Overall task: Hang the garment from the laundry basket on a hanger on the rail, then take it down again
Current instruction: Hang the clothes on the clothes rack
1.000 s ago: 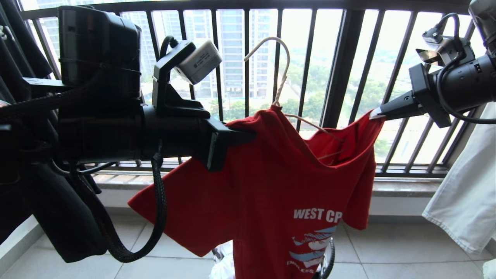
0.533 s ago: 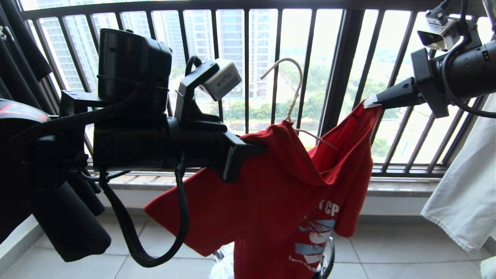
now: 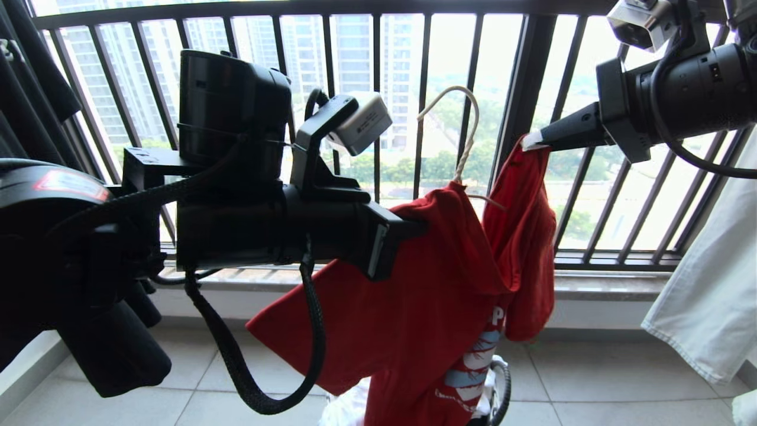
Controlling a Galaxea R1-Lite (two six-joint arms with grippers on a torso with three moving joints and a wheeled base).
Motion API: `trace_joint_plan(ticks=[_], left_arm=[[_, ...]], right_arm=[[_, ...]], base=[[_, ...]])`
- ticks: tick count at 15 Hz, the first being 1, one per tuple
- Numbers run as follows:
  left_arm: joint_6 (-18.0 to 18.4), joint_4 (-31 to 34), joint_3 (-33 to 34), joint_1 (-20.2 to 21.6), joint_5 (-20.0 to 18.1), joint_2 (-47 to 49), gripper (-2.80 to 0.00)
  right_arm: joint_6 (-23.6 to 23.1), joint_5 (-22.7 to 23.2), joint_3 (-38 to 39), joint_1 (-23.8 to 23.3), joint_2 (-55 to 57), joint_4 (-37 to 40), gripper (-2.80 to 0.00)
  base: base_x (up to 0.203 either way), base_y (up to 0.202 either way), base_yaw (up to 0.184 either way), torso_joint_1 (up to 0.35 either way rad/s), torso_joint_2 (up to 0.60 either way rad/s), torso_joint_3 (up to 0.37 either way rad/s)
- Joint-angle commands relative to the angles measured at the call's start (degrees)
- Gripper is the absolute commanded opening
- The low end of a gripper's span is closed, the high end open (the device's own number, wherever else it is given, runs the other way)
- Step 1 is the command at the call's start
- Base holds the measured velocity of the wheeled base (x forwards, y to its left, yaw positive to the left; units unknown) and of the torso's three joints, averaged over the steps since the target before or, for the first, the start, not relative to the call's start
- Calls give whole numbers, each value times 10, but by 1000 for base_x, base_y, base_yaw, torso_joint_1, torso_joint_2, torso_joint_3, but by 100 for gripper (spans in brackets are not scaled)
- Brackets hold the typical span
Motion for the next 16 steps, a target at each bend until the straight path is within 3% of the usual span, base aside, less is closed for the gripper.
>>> trace_joint_plan(ticks=[1, 7, 11, 16], left_arm=[[-1, -2, -2, -5, 9, 14, -280], [-61, -98, -6, -30, 70, 45, -280], [-62, -169, -6, -51, 142, 77, -280], [-68, -238, 0, -78, 185, 97, -280]], right_arm=[[-30, 1, 8, 15, 0, 3, -280], [-81, 0, 38, 32, -21, 3, -280], [-82, -12, 42, 44, -33, 2, -280], [-83, -11, 43, 53, -36, -17, -280]], base=[[0, 0, 0, 0, 0, 0], [0, 0, 0, 0, 0, 0], [0, 0, 0, 0, 0, 0], [0, 0, 0, 0, 0, 0]])
